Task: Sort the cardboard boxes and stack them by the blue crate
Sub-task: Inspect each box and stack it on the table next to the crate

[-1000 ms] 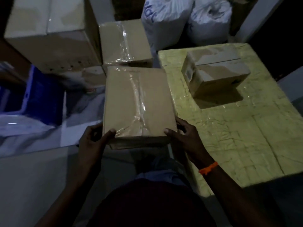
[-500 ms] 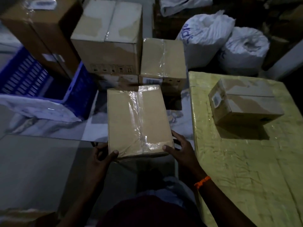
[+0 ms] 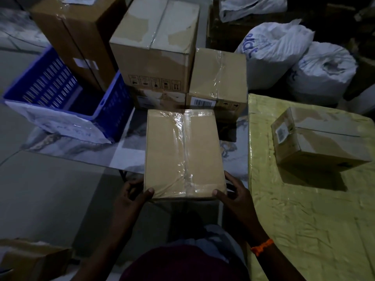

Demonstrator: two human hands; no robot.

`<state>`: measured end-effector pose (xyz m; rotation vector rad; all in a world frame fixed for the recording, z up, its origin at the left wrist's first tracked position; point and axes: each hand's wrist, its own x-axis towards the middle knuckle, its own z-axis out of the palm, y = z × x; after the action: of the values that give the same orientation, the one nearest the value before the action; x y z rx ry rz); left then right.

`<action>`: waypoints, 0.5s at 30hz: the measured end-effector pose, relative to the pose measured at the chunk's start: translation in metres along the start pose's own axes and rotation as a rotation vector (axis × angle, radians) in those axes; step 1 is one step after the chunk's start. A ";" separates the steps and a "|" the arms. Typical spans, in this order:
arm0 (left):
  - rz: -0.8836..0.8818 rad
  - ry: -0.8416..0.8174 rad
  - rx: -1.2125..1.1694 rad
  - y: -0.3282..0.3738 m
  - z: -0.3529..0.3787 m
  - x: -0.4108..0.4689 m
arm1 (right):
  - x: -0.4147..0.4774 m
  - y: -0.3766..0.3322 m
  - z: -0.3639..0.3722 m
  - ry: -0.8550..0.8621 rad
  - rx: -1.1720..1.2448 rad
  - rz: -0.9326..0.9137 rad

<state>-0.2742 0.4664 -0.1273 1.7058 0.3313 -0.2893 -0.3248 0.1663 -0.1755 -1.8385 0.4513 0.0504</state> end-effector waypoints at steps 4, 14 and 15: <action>0.001 0.020 0.013 -0.003 -0.002 -0.002 | -0.007 -0.003 -0.001 0.049 0.005 0.024; 0.030 -0.047 0.181 0.034 0.004 0.107 | 0.116 -0.065 0.009 0.061 0.029 0.028; 0.029 -0.076 0.170 0.040 0.008 0.119 | 0.125 -0.072 0.012 0.042 0.079 0.047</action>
<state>-0.1492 0.4590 -0.1370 1.8595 0.2311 -0.3685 -0.1833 0.1605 -0.1462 -1.7536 0.5186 0.0254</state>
